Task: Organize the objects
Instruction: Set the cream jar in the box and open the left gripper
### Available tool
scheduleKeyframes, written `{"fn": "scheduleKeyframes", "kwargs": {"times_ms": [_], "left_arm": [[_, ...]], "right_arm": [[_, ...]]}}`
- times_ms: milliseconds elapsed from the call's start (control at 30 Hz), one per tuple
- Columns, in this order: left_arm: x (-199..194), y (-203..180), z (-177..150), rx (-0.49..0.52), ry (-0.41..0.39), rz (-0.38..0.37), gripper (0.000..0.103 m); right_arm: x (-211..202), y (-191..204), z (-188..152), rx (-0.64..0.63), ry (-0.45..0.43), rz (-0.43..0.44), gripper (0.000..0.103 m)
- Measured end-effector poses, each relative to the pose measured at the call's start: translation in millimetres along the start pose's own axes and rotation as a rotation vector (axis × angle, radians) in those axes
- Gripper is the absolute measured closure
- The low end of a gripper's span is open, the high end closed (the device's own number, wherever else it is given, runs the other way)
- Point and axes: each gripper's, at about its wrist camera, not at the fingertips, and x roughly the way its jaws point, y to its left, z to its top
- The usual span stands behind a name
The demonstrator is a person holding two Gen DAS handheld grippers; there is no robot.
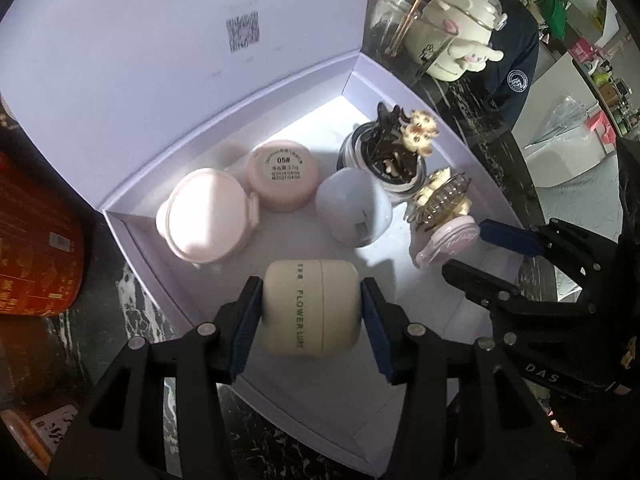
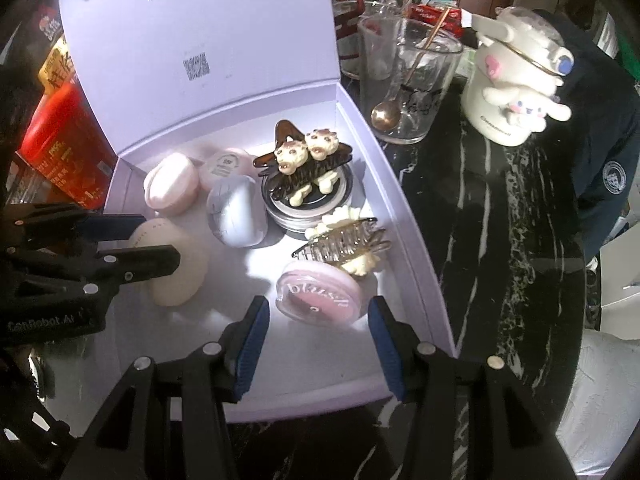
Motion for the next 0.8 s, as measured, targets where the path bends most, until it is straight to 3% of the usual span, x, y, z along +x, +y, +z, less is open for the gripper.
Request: {"fn": "scheduleKeyframes", "kwargs": {"times_ms": [500,800], "left_arm": [[-54,-2,-7,-0.041,-0.084,0.048,0.054],[-85,-8,-13,-0.056,-0.149,0.079,0.039]], "right_arm": [[-58,2,-10,0.026,-0.066,-0.03,0.048],[-85,5,-14,0.033,-0.097,-0.034,0.036]]}}
